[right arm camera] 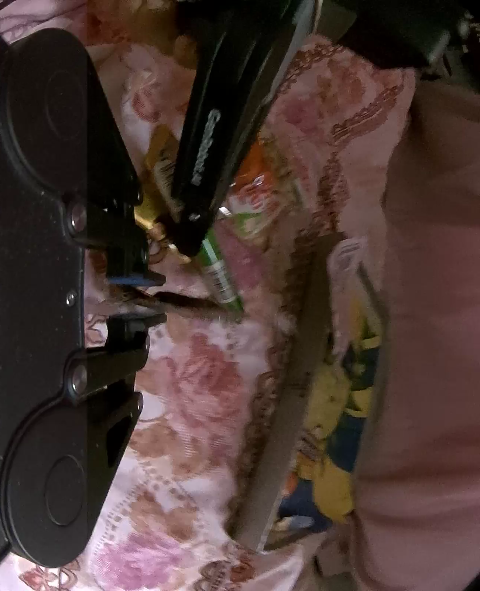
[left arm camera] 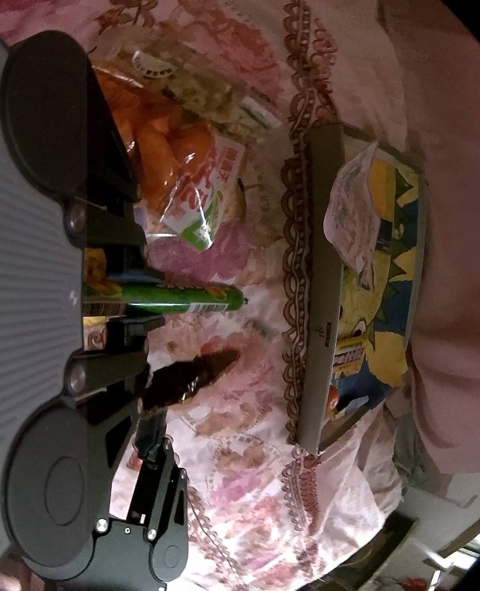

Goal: Organize snacks
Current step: 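Lift the green tube and brown candy and carry both over the tray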

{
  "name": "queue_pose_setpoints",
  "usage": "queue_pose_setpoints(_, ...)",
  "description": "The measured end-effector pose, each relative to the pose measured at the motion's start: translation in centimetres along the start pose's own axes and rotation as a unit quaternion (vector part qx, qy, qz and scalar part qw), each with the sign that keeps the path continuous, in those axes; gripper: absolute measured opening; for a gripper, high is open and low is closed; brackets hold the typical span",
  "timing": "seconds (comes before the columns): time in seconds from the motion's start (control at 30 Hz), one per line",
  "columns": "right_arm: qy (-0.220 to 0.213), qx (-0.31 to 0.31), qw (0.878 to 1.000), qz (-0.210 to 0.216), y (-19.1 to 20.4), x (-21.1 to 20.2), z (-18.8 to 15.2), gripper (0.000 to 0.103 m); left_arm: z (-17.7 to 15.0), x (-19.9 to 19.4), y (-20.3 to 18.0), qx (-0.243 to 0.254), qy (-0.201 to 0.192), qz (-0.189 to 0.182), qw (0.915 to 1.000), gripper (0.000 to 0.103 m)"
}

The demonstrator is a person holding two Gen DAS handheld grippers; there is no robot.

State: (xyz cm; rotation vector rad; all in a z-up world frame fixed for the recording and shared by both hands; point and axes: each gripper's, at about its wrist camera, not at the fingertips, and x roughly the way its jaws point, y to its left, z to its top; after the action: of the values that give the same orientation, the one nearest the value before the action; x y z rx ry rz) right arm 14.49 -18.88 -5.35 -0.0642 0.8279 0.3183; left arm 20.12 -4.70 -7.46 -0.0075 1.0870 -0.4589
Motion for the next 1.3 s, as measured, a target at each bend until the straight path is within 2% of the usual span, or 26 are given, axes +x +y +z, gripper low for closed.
queue_pose_setpoints(0.2,-0.027,-0.045,0.998,-0.044,1.0,-0.9,0.3,0.01,0.0,-0.2,0.6,-0.03,0.004,-0.026,0.9992,0.018)
queue_pose_setpoints(0.33,-0.055,-0.04,0.996,-0.064,0.7,-2.0,0.9,0.011,0.1,-0.7,0.6,-0.037,-0.004,-0.032,0.9988,0.018)
queue_pose_setpoints(0.53,-0.09,-0.019,0.992,-0.084,-0.6,-3.0,1.7,0.011,0.5,-2.8,0.4,-0.03,-0.055,-0.037,0.9974,0.018)
queue_pose_setpoints(0.67,-0.099,-0.013,0.991,-0.091,-1.0,-3.2,1.9,0.011,0.8,-4.1,0.6,-0.035,-0.095,-0.059,0.9931,0.019)
queue_pose_setpoints(1.0,-0.121,-0.002,0.988,-0.101,-1.9,-3.5,2.6,0.011,1.1,-5.1,0.4,-0.037,-0.154,-0.088,0.9834,0.019)
queue_pose_setpoints(1.17,-0.141,0.009,0.984,-0.113,-3.3,-3.2,3.9,0.011,3.4,-4.8,0.6,-0.052,-0.174,-0.088,0.9793,0.019)
queue_pose_setpoints(1.3,-0.149,0.022,0.98,-0.131,-5.0,-2.2,5.1,0.011,6.5,-4.2,0.8,-0.067,-0.206,-0.077,0.9732,0.019)
